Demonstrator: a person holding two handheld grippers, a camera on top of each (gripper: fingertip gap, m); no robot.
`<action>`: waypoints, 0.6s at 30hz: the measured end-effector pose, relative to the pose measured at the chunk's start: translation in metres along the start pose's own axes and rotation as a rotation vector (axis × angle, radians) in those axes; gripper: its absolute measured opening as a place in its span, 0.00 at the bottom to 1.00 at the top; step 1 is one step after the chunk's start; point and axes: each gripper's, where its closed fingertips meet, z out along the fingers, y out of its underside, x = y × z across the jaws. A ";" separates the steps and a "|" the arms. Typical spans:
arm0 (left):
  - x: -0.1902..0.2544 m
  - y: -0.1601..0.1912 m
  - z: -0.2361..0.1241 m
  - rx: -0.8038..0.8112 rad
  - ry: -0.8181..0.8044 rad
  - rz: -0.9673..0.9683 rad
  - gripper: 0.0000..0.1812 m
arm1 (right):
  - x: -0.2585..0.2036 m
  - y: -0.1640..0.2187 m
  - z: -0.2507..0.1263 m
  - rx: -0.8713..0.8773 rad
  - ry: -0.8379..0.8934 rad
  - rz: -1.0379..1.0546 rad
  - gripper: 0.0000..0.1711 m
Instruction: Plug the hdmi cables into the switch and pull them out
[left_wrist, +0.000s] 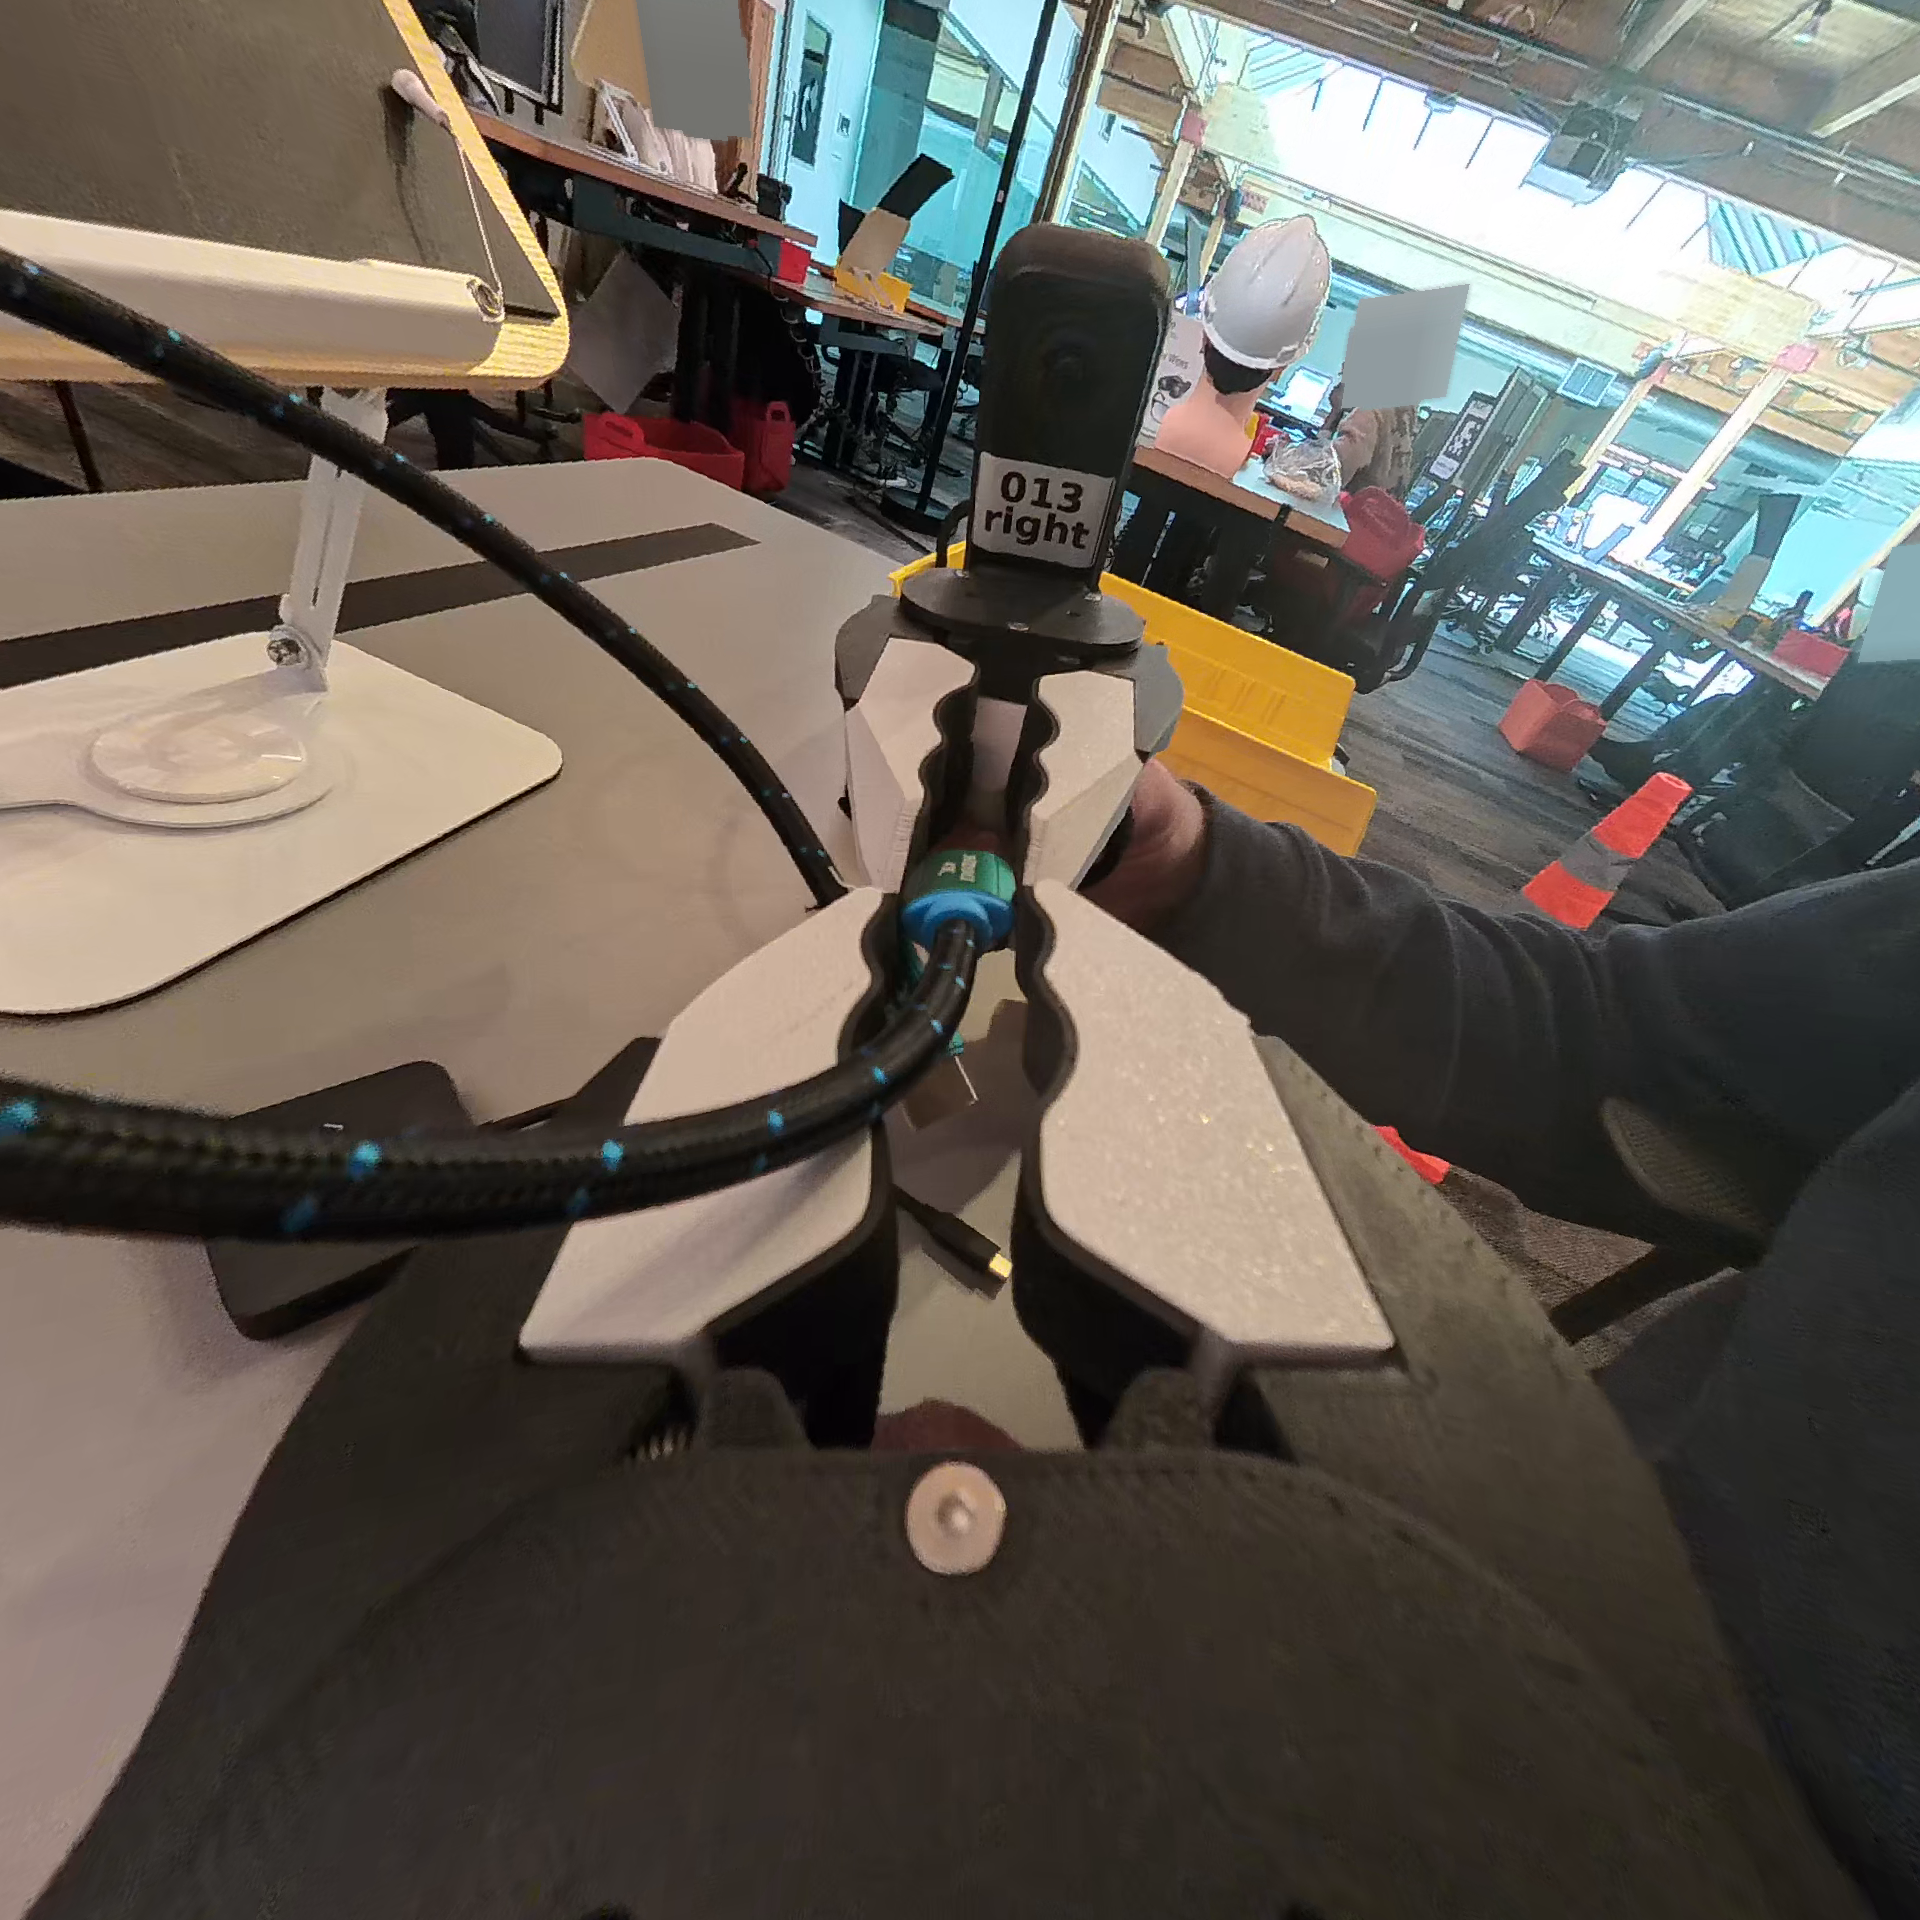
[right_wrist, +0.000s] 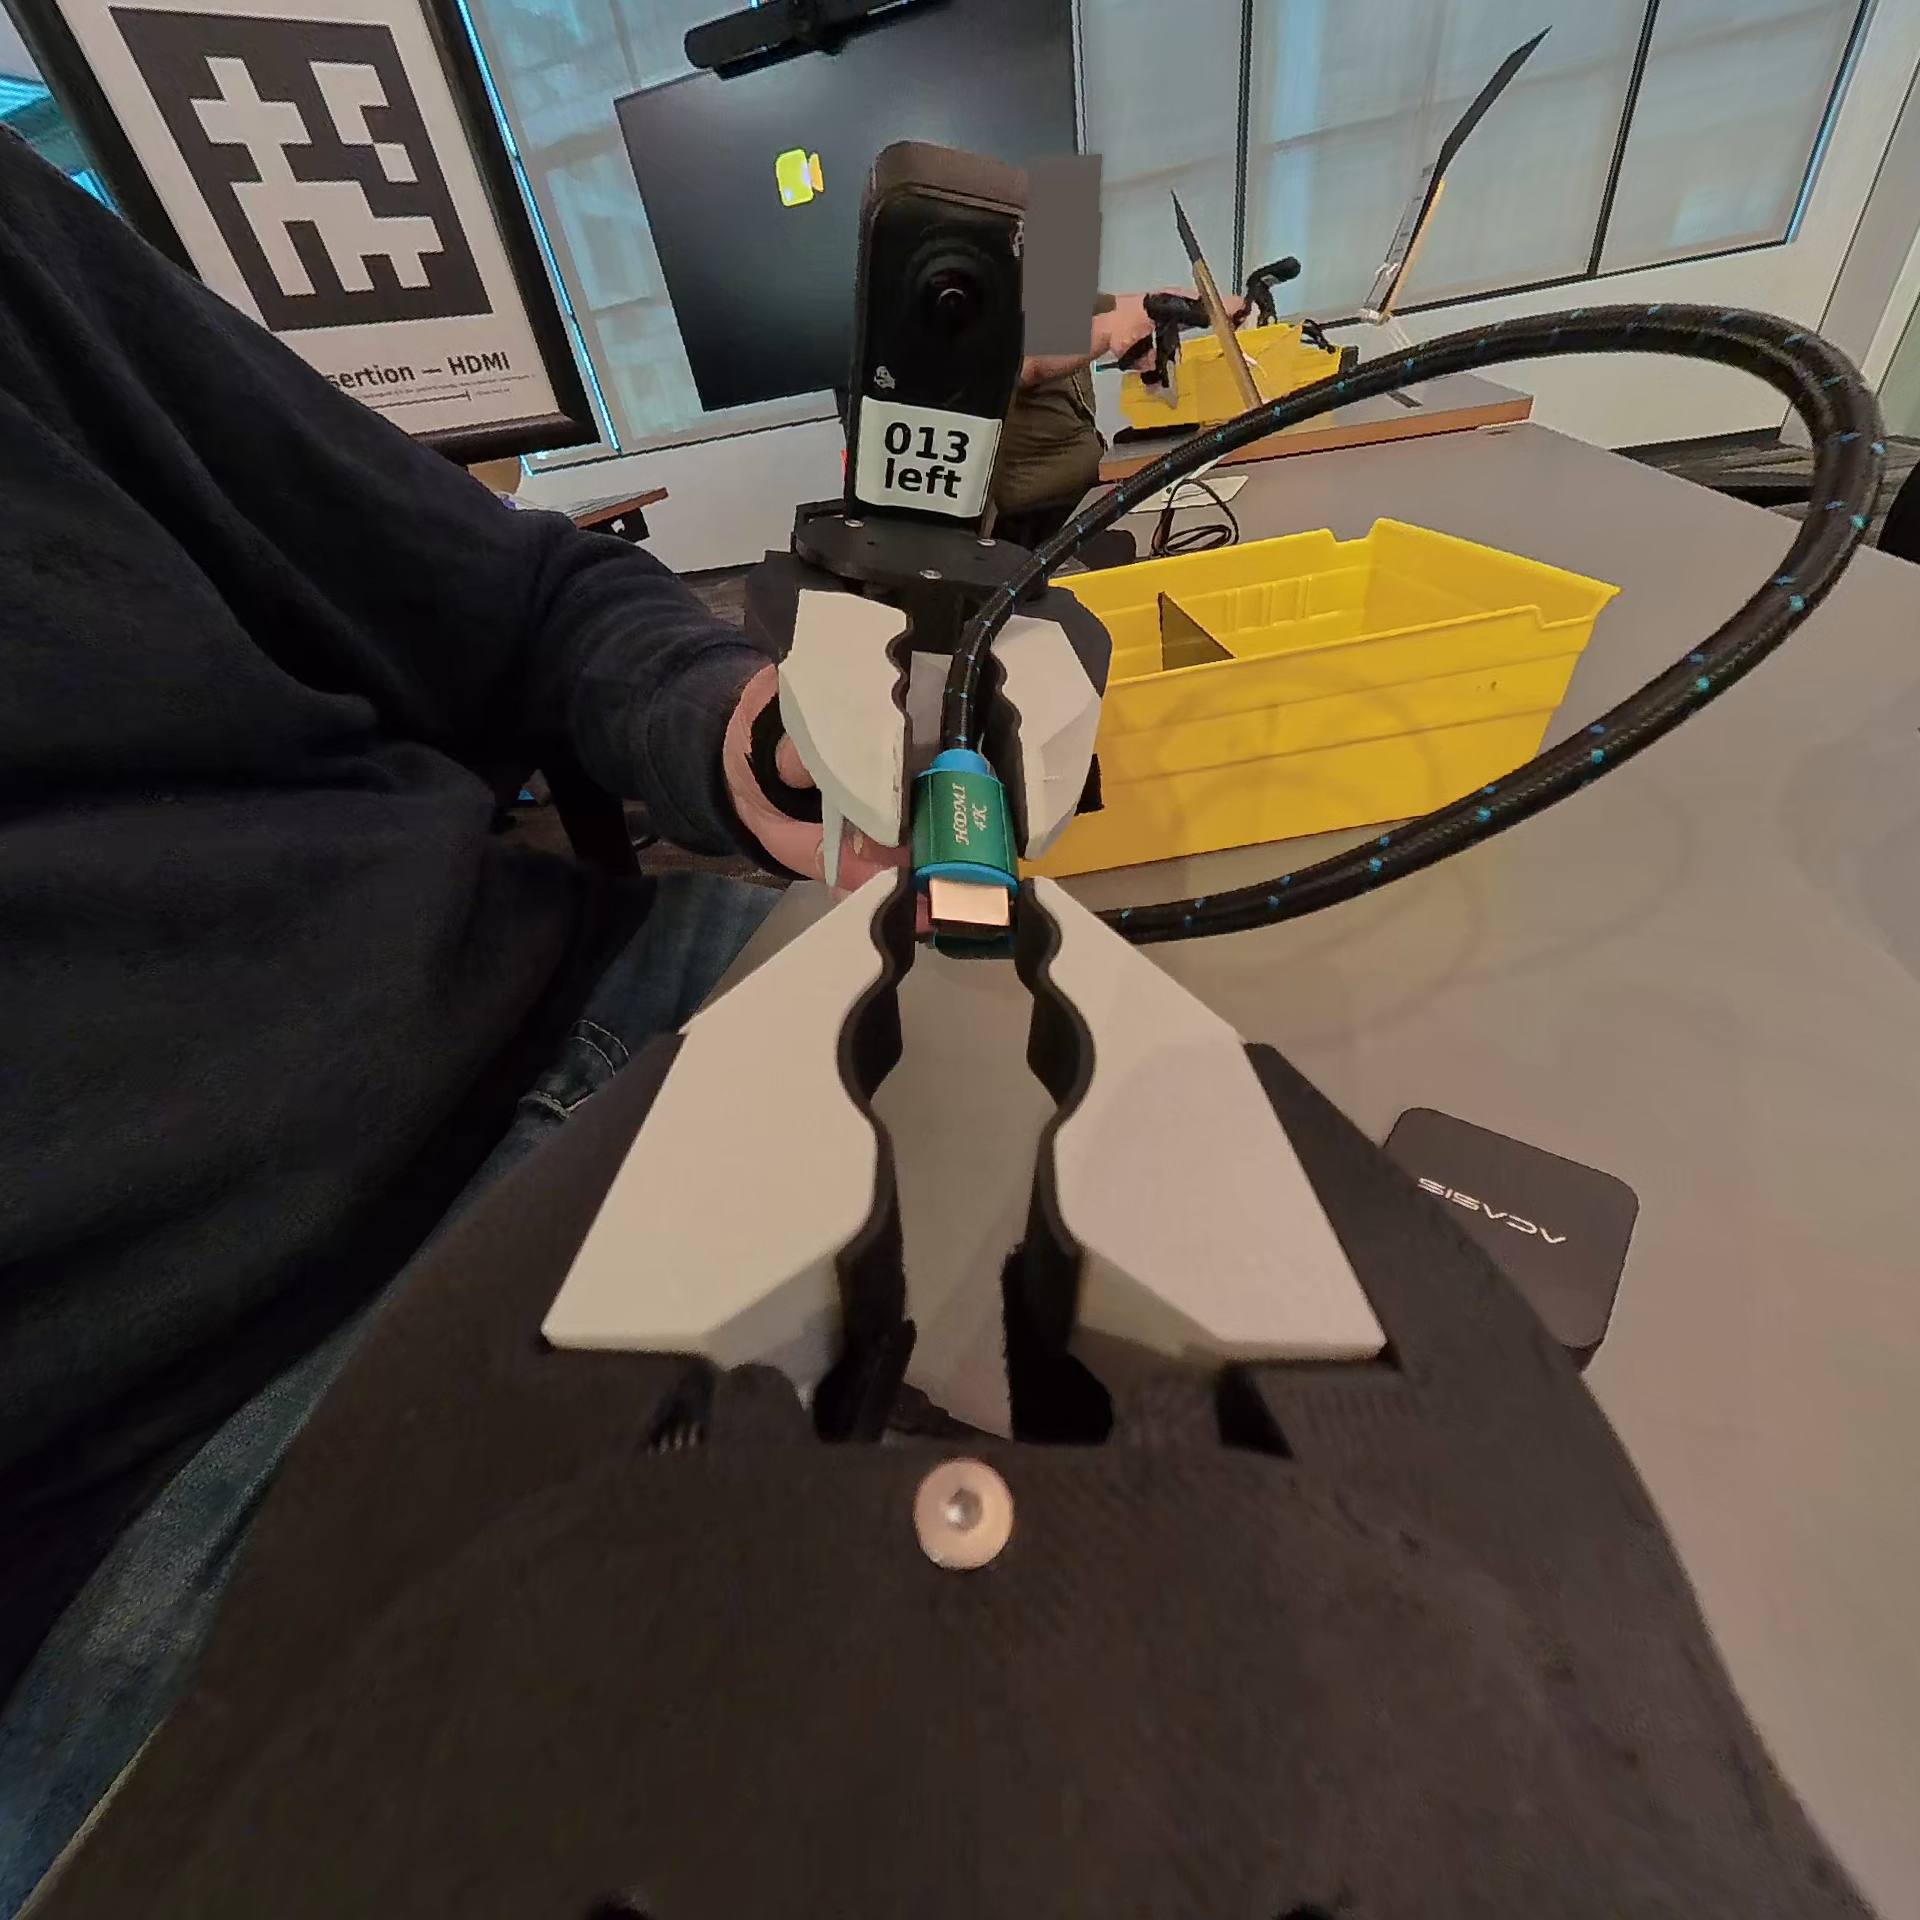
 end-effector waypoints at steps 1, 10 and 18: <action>0.000 0.000 0.000 0.000 -0.002 0.003 0.11 | 0.000 0.000 0.000 0.001 0.000 0.001 0.10; -0.001 -0.002 -0.001 0.015 -0.006 -0.011 0.11 | 0.001 -0.004 0.001 0.024 0.000 0.020 0.10; -0.004 -0.008 -0.006 0.022 -0.024 0.016 0.11 | 0.012 -0.010 -0.010 0.071 0.047 0.041 0.17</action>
